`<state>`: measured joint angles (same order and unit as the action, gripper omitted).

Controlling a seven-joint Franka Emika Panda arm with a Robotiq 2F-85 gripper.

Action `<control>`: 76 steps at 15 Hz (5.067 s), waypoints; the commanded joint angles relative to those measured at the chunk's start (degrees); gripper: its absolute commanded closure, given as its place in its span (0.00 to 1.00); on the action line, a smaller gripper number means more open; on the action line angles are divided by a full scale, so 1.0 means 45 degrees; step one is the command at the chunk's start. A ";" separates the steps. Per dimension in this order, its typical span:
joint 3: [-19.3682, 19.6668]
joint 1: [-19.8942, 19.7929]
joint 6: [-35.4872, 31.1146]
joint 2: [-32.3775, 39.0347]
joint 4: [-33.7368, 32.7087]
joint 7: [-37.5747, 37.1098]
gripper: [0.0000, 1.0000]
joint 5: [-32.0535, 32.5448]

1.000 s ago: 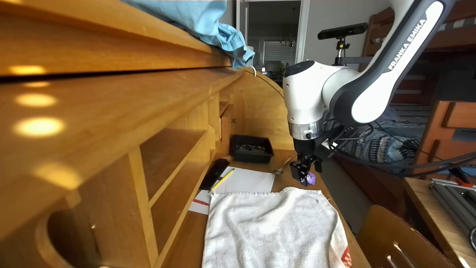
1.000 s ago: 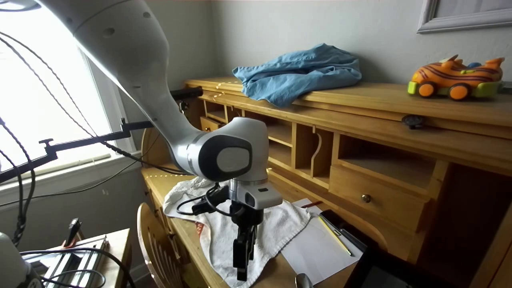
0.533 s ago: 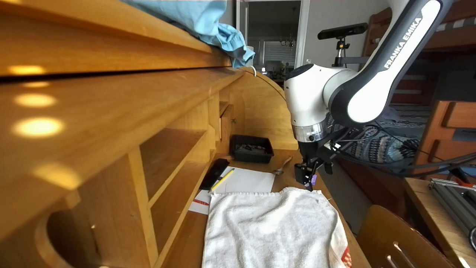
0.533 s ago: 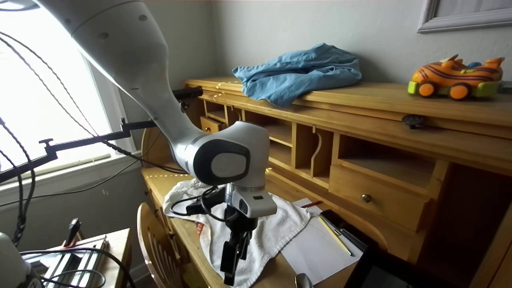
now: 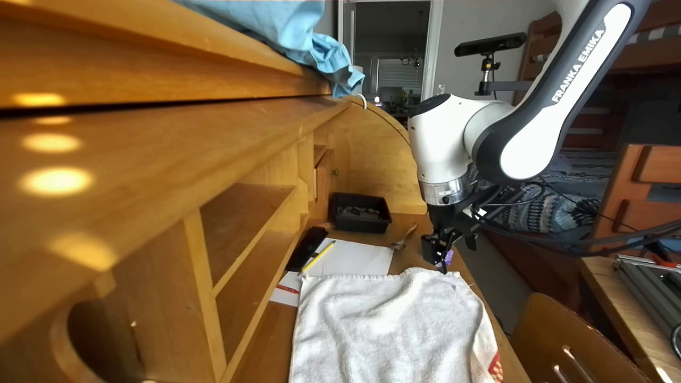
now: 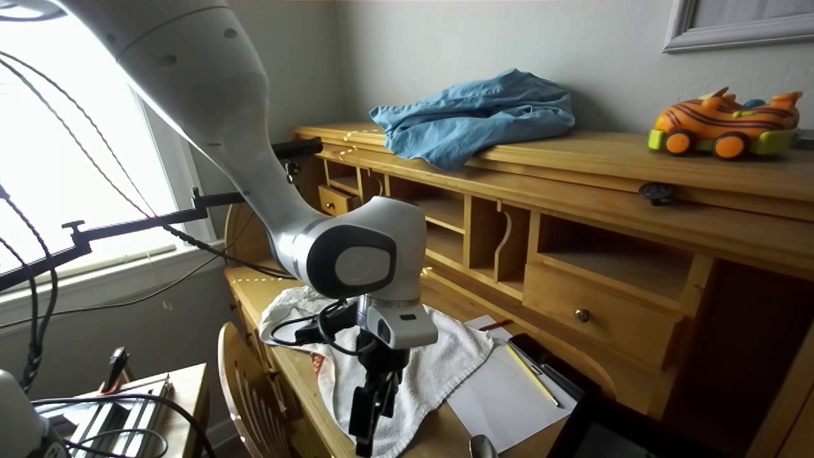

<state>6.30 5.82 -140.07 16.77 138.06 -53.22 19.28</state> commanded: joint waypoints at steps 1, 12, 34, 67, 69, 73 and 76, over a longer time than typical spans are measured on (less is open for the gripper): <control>0.0287 0.0250 -0.0743 0.0489 0.0064 -0.0492 0.00 0.0609; 0.1214 0.0962 -0.1974 0.1188 0.0147 -0.0872 0.56 0.1147; 0.0846 0.1465 -0.0487 -0.1766 0.1042 -0.1033 0.98 0.2259; -0.1953 0.1246 -0.0556 -0.0817 -0.2543 0.3429 0.98 0.2824; -0.1957 0.1380 -0.0547 -0.0616 -0.2756 0.3780 0.98 0.2823; -0.2124 0.1438 -0.0686 -0.0437 -0.2877 0.4679 0.98 0.2053; -0.2259 0.1402 -0.1037 -0.0433 -0.2809 0.5572 0.98 0.1339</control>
<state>-3.27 12.35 -143.27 14.38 125.82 -33.00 29.13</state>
